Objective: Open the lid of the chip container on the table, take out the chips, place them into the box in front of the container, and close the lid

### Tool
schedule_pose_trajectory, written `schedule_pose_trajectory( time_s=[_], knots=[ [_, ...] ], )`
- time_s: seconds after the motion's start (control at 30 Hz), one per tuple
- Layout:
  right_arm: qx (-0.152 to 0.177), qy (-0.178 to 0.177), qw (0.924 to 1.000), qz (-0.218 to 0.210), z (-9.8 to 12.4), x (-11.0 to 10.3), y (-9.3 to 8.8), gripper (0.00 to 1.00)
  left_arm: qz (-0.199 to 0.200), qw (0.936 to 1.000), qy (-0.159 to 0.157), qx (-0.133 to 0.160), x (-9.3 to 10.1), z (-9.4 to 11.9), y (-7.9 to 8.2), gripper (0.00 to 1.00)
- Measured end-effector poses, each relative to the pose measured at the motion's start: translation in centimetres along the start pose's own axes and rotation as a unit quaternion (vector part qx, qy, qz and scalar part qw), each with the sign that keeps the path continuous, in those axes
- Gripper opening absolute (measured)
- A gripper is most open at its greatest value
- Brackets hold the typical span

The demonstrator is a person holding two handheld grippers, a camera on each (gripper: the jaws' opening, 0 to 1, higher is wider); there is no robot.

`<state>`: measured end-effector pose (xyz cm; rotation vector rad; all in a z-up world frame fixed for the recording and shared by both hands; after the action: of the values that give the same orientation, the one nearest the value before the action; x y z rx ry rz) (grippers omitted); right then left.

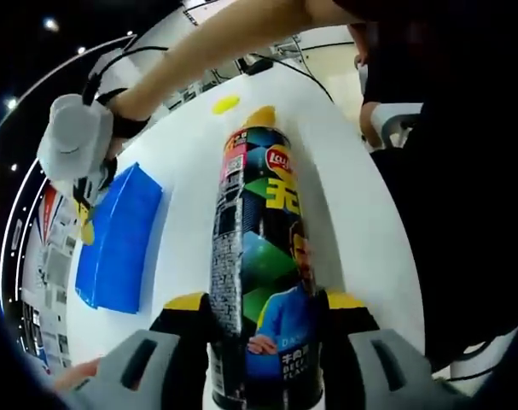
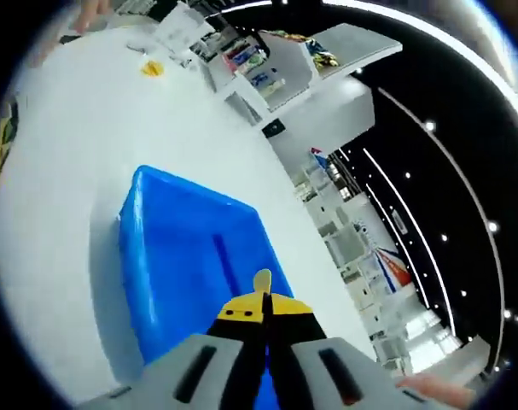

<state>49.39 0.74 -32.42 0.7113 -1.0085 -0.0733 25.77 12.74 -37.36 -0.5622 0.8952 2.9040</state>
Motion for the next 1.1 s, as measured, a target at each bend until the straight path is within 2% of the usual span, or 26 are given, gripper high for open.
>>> schedule_pose_trajectory(
  time_s=[0.1,0.13,0.33,0.6,0.83,0.93,1.1],
  knots=[
    [-0.016,0.020,0.9979,-0.060,-0.3,0.0,-0.6,0.00,0.001,1.0000,-0.001,0.000,-0.2,-0.1,0.0,0.52],
    [-0.019,0.024,0.9975,-0.063,-0.4,0.1,-0.8,0.00,0.001,1.0000,-0.002,0.000,-0.2,-0.1,-0.1,0.52],
    [-0.029,0.016,0.9986,-0.042,-1.1,0.4,-1.4,0.00,0.007,1.0000,-0.004,0.001,-0.6,-0.2,-0.2,0.52],
    [-0.049,0.042,0.9940,-0.089,-2.1,0.6,-2.5,0.01,0.013,0.9999,-0.002,0.005,-0.8,-0.2,-0.3,0.52],
    [-0.050,0.044,0.9924,-0.104,-1.8,0.6,-2.4,0.01,0.016,0.9998,-0.004,0.007,-0.8,-0.1,-0.4,0.52],
    [-0.053,0.042,0.9931,-0.095,-2.1,0.5,-2.4,0.01,0.018,0.9998,-0.004,0.007,-0.7,-0.1,-0.4,0.52],
    [-0.049,0.045,0.9918,-0.109,-1.6,0.3,-2.2,0.08,0.019,0.9998,-0.003,0.009,-0.6,0.0,-0.4,0.52]
  ],
)
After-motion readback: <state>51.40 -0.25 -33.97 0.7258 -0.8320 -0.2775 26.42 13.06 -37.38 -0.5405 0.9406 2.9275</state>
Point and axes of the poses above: the point that each gripper's makers call its tool centre point, and the gripper's own axes: z roughly backward along the fingers, x roughly to its right, y roughly out of its top, the point moved 8 cm from there along z, roughly backward along the fingers, and after that the axes turned 2 degrees about x, right-handed, at the moved point
